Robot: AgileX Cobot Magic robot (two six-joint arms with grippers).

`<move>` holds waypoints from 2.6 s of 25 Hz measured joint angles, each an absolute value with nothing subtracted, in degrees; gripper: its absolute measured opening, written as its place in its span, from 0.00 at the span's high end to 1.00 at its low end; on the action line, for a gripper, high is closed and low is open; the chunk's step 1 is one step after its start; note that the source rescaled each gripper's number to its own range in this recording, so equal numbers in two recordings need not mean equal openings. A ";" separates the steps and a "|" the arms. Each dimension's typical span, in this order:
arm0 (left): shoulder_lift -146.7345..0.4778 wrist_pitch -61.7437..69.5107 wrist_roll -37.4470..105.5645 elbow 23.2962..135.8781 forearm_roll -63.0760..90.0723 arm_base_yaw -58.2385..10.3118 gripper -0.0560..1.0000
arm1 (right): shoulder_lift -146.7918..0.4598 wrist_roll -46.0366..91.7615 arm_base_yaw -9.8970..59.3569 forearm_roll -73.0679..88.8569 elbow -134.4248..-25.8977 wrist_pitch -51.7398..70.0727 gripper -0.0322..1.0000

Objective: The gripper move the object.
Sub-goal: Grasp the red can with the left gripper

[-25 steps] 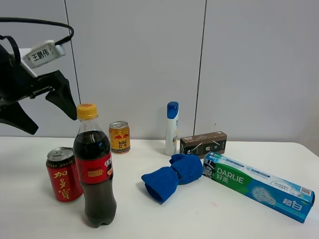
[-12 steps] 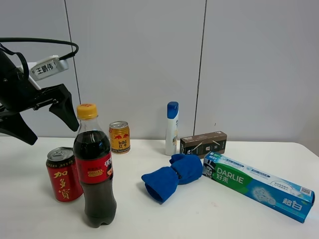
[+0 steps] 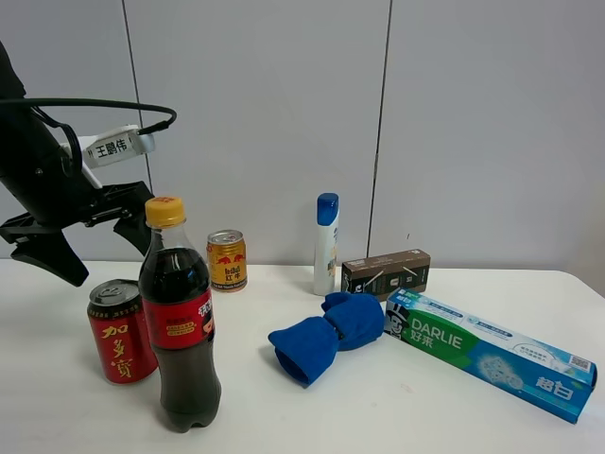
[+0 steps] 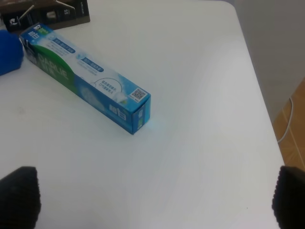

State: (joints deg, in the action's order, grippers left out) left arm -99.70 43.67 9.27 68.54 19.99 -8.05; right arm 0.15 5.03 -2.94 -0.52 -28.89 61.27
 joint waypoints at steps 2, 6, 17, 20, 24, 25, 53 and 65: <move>-99.69 43.63 9.27 68.54 19.31 -8.38 0.00 | 0.15 5.03 -2.94 -0.52 -28.89 61.27 0.00; -99.69 43.63 9.25 68.54 17.22 -9.16 0.00 | 0.15 5.03 -2.94 -0.52 -28.89 61.27 0.00; -103.26 43.50 9.09 68.59 15.49 -10.03 0.00 | 0.15 5.03 -2.94 -0.52 -28.89 61.27 0.00; -103.52 43.22 9.07 68.59 15.45 -10.03 0.00 | 0.15 5.03 -2.94 -0.52 -28.89 61.27 0.00; -103.64 42.71 9.02 68.59 15.45 -10.03 0.00 | 0.15 5.03 -2.94 -0.52 -28.89 61.27 0.00; -103.70 42.59 9.02 68.59 15.45 -10.03 0.00 | 0.15 5.03 -2.94 -0.52 -28.89 61.27 0.00; -108.93 40.10 9.02 68.59 15.34 -10.03 0.00 | 0.15 5.03 -2.94 -0.52 -28.89 61.27 0.00; -110.13 39.97 9.02 68.59 15.34 -10.03 0.00 | 0.15 5.03 -2.94 -0.52 -28.89 61.27 0.00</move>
